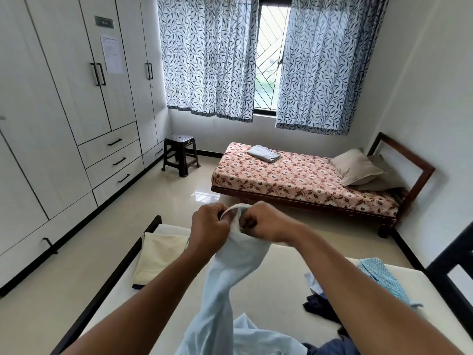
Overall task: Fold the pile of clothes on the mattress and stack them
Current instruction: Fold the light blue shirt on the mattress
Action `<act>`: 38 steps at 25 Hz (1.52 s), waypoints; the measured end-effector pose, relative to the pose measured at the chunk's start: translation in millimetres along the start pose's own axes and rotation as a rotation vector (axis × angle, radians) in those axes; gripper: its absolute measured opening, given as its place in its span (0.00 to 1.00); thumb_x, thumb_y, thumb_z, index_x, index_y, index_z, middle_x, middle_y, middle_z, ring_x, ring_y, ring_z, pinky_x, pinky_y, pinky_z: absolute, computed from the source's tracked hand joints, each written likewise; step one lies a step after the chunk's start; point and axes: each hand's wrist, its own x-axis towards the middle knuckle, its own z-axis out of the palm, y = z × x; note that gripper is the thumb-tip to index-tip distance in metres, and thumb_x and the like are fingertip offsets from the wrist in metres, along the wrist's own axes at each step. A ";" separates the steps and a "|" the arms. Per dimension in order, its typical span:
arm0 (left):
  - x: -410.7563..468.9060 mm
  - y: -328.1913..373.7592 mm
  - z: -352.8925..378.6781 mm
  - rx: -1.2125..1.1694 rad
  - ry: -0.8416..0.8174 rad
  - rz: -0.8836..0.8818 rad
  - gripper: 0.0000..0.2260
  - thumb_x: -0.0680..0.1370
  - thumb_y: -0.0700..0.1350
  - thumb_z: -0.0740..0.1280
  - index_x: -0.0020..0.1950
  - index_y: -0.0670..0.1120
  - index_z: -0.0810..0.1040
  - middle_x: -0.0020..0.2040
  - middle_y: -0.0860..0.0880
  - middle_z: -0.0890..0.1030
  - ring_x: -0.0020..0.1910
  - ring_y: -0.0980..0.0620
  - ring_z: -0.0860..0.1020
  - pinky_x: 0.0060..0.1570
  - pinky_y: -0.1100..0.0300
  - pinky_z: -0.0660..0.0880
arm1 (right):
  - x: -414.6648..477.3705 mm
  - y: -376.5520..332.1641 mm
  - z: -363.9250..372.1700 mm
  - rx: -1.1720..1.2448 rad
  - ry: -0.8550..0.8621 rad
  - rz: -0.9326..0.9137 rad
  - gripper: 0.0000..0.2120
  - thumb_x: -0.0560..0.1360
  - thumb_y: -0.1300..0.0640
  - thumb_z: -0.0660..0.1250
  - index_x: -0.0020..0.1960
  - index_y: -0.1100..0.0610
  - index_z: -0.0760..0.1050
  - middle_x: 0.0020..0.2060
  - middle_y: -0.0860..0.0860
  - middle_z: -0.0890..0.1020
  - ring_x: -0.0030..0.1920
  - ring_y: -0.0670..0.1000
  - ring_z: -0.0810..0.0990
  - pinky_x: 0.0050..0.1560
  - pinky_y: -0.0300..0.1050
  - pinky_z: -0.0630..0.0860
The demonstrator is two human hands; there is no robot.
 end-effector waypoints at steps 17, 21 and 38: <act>8.2 -10.8 -14.4 -0.119 0.056 0.032 0.20 0.76 0.64 0.67 0.36 0.49 0.82 0.24 0.56 0.75 0.24 0.58 0.67 0.27 0.62 0.63 | -13.8 19.7 -57.4 0.653 0.536 0.103 0.14 0.70 0.46 0.80 0.36 0.54 0.81 0.35 0.53 0.81 0.38 0.52 0.78 0.44 0.51 0.74; 3.1 -2.5 -3.0 0.037 0.189 0.068 0.17 0.79 0.61 0.67 0.37 0.51 0.79 0.30 0.53 0.78 0.29 0.56 0.74 0.32 0.55 0.69 | -2.9 4.9 -41.6 0.548 0.704 0.216 0.19 0.70 0.48 0.79 0.28 0.52 0.73 0.26 0.47 0.74 0.31 0.49 0.73 0.37 0.45 0.71; -4.7 13.3 -23.7 -0.416 0.080 -0.230 0.15 0.81 0.47 0.72 0.40 0.38 0.83 0.39 0.32 0.81 0.37 0.44 0.77 0.39 0.38 0.81 | -30.9 5.6 -33.0 0.675 0.823 0.187 0.26 0.71 0.42 0.79 0.29 0.52 0.67 0.23 0.52 0.75 0.24 0.51 0.73 0.30 0.44 0.71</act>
